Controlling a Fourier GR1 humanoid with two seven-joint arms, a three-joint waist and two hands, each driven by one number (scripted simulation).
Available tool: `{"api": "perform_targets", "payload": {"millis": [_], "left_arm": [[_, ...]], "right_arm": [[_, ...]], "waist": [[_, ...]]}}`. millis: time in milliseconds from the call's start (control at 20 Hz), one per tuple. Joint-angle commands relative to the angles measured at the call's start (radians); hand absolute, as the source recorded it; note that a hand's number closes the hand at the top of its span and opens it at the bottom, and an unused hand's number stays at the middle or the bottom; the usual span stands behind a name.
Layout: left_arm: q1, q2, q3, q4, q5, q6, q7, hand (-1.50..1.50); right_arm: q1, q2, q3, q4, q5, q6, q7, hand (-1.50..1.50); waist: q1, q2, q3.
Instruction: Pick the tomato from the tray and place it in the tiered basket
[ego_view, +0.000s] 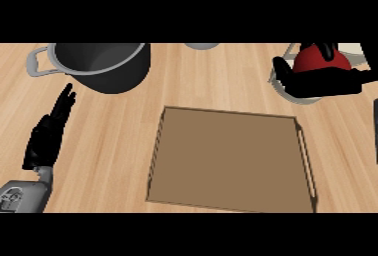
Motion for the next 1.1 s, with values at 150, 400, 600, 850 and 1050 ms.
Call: {"api": "perform_targets", "payload": {"millis": [150,400,600,850,1050], "left_arm": [[-0.002,-0.005,0.014,-0.018,-0.003,-0.032,0.026,0.00],[-0.007,-0.033,0.014,0.014,-0.030,-0.001,0.002,0.00],[0.007,-0.047,0.013,0.015,-0.033,-0.015,-0.038,0.00],[-0.013,-0.030,0.032,0.006,-0.031,-0.052,0.008,0.00],[-0.019,-0.043,0.044,0.016,-0.041,-0.043,-0.013,0.00]], "right_arm": [[-0.096,-0.085,-0.012,0.310,0.136,-0.062,-0.259,1.50],[-0.114,-0.157,0.040,0.419,0.318,-0.150,-0.308,1.50],[-0.147,-0.158,0.041,0.588,0.410,-0.260,-0.372,1.50],[-0.247,-0.173,0.002,0.839,0.416,-0.306,-0.550,1.50],[-0.258,-0.218,-0.044,0.982,0.383,-0.303,-0.713,1.50]], "waist": [[0.014,0.006,0.000],[0.013,0.006,-0.001],[0.014,0.005,-0.001],[0.015,0.005,0.000],[0.016,0.007,0.000]]}}
